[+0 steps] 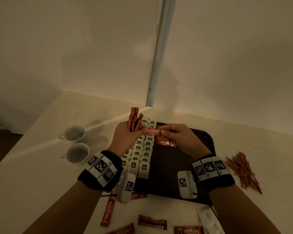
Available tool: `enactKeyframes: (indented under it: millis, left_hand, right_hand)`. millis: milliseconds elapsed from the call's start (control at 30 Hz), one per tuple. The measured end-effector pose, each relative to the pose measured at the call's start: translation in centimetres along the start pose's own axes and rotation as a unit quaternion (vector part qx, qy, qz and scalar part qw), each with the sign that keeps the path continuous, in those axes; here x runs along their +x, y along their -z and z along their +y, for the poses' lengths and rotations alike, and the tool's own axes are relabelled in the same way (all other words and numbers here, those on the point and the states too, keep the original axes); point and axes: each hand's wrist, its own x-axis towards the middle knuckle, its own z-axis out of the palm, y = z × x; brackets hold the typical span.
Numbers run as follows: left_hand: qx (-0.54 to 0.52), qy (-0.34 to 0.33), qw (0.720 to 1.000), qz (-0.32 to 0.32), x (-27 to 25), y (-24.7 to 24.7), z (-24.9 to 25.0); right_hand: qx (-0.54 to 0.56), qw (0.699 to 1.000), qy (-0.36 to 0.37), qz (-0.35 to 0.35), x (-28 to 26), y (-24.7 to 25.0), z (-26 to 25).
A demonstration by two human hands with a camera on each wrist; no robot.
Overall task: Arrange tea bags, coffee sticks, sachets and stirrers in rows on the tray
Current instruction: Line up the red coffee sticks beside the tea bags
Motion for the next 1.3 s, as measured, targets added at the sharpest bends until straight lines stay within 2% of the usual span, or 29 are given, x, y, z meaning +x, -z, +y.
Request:
enactKeyframes:
  millis: [100,167,233,300,433,567,667,833,1300]
  left_hand:
    - [-0.008,0.01,1.0,0.008,0.3,0.4,-0.4]
    - [-0.022,0.019,1.0,0.01,0.4,1.1,-0.6]
    - [-0.036,0.033,0.999,0.008,0.3,2.0,-1.1]
    - [-0.046,0.051,0.998,0.011,0.2,2.9,-1.8]
    - [-0.048,0.069,0.996,0.041,0.3,3.9,-3.0]
    - [-0.059,0.071,0.995,0.046,0.4,4.3,-3.4]
    - [-0.071,0.074,0.994,0.046,0.6,4.3,-3.5]
    - [-0.079,0.065,0.994,0.044,0.7,4.3,-3.9]
    - [-0.12,0.095,0.987,0.042,0.7,3.9,-3.9]
  right_hand:
    - [0.017,0.999,-0.013,-0.026,0.5,1.4,0.5]
    - [-0.05,0.998,-0.001,0.024,1.2,2.8,1.6]
    - [-0.161,0.982,0.012,0.097,2.0,4.2,3.5]
    - [-0.218,0.966,-0.006,0.141,2.5,5.2,5.8]
    - [-0.263,0.953,-0.078,0.126,3.1,5.6,9.8]
    - [-0.233,0.953,-0.105,0.161,3.9,5.1,12.0]
    - [-0.222,0.947,-0.107,0.206,4.4,4.9,12.7]
    - [-0.214,0.941,-0.102,0.242,4.8,4.6,12.7]
    - [-0.227,0.928,-0.108,0.275,5.5,4.2,12.6]
